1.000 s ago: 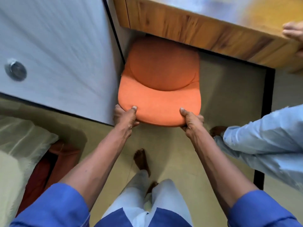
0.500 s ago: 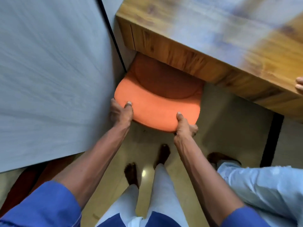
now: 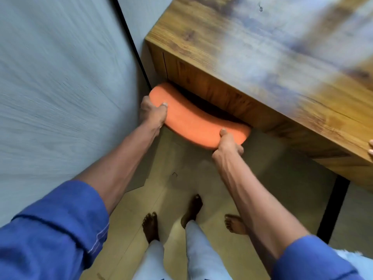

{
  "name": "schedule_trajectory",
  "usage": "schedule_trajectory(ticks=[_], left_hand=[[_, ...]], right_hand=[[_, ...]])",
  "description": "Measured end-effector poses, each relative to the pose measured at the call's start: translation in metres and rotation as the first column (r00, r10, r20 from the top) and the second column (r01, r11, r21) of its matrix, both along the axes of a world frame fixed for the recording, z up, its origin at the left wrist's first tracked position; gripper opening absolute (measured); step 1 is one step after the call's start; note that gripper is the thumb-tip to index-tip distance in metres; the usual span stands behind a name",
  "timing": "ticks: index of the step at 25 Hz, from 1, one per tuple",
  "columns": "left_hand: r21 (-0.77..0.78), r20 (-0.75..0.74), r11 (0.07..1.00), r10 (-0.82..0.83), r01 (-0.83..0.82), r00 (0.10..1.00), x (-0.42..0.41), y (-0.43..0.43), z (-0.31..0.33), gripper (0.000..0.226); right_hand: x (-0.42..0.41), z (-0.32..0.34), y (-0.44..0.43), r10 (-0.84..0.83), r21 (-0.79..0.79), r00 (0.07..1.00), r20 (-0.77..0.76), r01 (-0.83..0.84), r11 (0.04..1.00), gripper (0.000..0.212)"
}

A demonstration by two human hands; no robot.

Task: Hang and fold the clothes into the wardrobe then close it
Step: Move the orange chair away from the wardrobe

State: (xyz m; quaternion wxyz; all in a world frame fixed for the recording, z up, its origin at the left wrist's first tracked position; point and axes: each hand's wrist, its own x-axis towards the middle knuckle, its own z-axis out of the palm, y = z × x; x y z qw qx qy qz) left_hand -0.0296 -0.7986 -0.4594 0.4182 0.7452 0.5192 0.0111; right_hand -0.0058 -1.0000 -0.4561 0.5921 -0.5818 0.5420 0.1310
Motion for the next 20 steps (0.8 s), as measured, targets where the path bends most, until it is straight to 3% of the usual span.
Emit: schedule_trajectory(ticks=[4, 7, 9, 12, 14, 17, 20], left_hand=[[-0.081, -0.076, 0.996, 0.02, -0.026, 0.997, 0.028, 0.008, -0.009, 0.043], [-0.079, -0.079, 0.993, -0.09, 0.084, 0.993, 0.012, 0.011, -0.011, 0.046], [-0.057, -0.105, 0.987, -0.154, 0.149, 0.982, 0.004, 0.013, -0.011, 0.055], [-0.029, -0.144, 0.979, -0.206, 0.204, 0.968, -0.016, 0.003, -0.004, 0.065], [0.029, -0.129, 0.958, -0.281, 0.287, 0.951, -0.044, -0.013, 0.002, 0.069], [0.095, -0.096, 0.916, -0.381, 0.389, 0.92, -0.098, -0.034, 0.014, 0.073], [0.108, -0.058, 0.875, -0.468, 0.471, 0.882, -0.158, -0.044, 0.019, 0.07]], right_hand=[[0.046, -0.035, -0.015, 0.074, 0.192, 0.995, -0.063, -0.061, 0.98, 0.049], [0.045, -0.076, -0.028, 0.144, 0.207, 0.985, -0.09, -0.123, 0.97, 0.065], [0.035, -0.058, -0.032, 0.194, 0.224, 0.978, -0.074, -0.174, 0.959, 0.069], [0.019, -0.04, -0.046, 0.287, 0.195, 0.958, -0.003, -0.281, 0.94, 0.05], [0.002, -0.033, -0.056, 0.457, 0.02, 0.889, -0.008, -0.457, 0.889, 0.051], [-0.036, -0.018, -0.067, 0.781, -0.389, 0.622, -0.056, -0.734, 0.557, 0.07], [-0.089, -0.001, -0.066, 0.952, -0.66, 0.305, 0.029, -0.71, 0.247, 0.072]])
